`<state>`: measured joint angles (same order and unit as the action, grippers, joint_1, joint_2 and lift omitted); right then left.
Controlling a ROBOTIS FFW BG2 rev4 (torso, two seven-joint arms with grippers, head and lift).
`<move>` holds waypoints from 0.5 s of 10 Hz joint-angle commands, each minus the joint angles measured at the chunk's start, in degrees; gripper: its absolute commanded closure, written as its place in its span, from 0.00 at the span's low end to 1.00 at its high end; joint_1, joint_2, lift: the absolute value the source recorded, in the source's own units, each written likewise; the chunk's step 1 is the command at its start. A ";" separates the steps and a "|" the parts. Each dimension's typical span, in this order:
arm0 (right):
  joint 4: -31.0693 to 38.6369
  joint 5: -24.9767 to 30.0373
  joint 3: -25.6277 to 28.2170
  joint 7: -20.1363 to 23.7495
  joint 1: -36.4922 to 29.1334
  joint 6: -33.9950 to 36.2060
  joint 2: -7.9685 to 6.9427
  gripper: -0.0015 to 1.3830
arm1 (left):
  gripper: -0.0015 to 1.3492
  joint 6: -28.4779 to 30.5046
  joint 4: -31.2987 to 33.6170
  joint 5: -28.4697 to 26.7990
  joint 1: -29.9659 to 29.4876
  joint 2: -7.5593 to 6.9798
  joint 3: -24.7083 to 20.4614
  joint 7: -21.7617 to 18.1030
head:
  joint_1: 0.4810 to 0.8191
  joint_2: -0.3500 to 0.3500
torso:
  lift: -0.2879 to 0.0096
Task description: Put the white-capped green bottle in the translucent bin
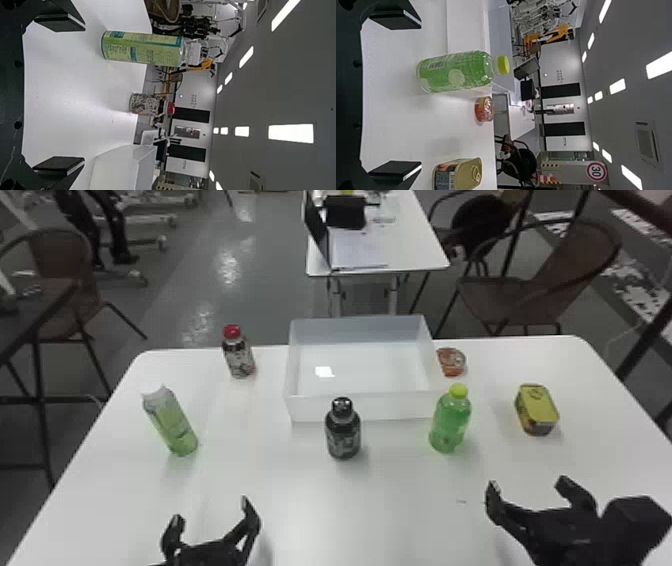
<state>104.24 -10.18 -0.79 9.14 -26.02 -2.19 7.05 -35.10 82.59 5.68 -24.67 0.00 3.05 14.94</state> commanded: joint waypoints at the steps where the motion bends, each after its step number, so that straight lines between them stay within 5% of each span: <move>1: 0.00 -0.01 0.00 0.00 0.00 0.00 0.07 0.04 | 0.09 0.03 -0.32 -0.49 0.50 0.15 -0.24 0.00 | 0.63 0.61 | 0.66; 5: 0.09 0.07 0.00 0.00 0.00 0.35 -0.01 0.04 | 0.09 0.03 -0.76 -0.85 1.30 0.15 -0.06 1.14 | 0.63 0.62 | 0.66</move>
<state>104.27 -10.13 -0.79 9.14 -26.01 -1.85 7.03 -35.07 81.88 4.89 -23.49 0.00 2.95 16.01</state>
